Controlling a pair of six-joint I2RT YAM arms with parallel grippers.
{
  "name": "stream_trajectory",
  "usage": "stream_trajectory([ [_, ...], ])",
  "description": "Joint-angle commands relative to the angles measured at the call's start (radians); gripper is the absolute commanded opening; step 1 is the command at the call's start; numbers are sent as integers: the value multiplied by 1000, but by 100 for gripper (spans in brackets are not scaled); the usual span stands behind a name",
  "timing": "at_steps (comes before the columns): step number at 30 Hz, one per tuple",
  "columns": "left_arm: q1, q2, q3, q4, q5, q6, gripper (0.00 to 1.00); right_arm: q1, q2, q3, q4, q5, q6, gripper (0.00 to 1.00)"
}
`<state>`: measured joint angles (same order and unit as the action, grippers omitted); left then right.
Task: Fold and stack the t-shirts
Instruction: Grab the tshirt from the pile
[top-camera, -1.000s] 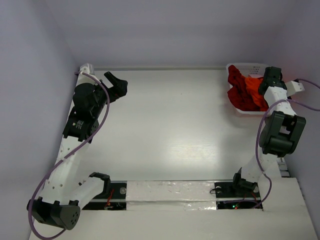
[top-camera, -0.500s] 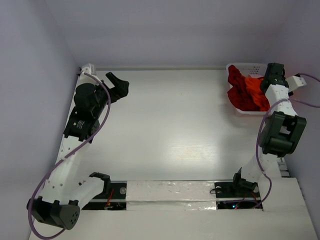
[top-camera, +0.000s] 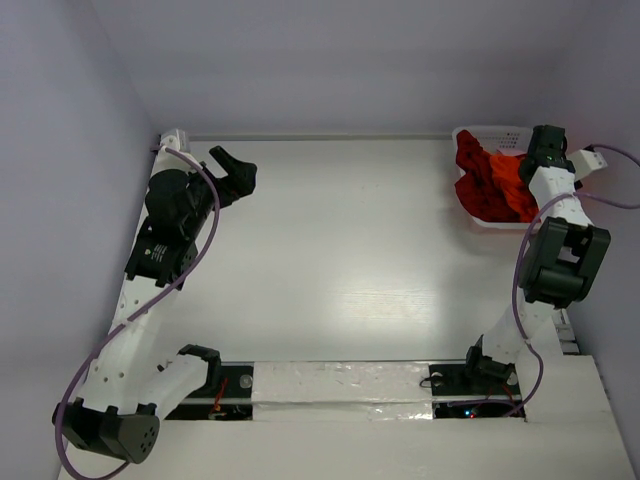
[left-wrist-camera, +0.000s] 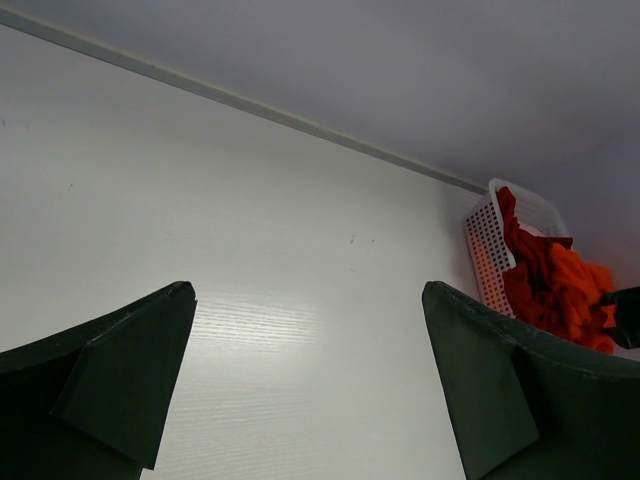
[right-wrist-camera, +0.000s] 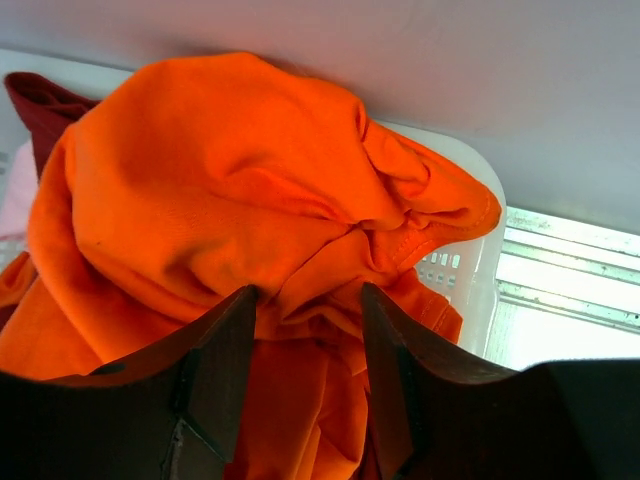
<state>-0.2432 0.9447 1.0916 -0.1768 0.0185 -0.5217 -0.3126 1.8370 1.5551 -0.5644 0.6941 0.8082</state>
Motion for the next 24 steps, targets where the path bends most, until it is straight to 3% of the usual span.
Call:
stream_trajectory([
  [1,-5,-26,-9,31,1,15,97,3,5,22,26,8,2,53],
  [6,-5,-26,-9,31,5,15,97,3,-5,23,49,-13,-14,57],
  [10,-5,-26,-13,34,8,14,97,3,11,37,46,-24,-27,51],
  [14,-5,-26,-15,33,6,14,97,3,22,33,55,-33,-32,23],
  [15,-5,-29,-15,31,5,15,97,3,24,31,54,-34,-32,9],
  [17,-5,-32,-15,31,1,17,97,3,24,31,54,-31,-27,0],
  [24,-5,-37,-24,34,0,17,98,3,-8,22,67,-41,-44,0],
])
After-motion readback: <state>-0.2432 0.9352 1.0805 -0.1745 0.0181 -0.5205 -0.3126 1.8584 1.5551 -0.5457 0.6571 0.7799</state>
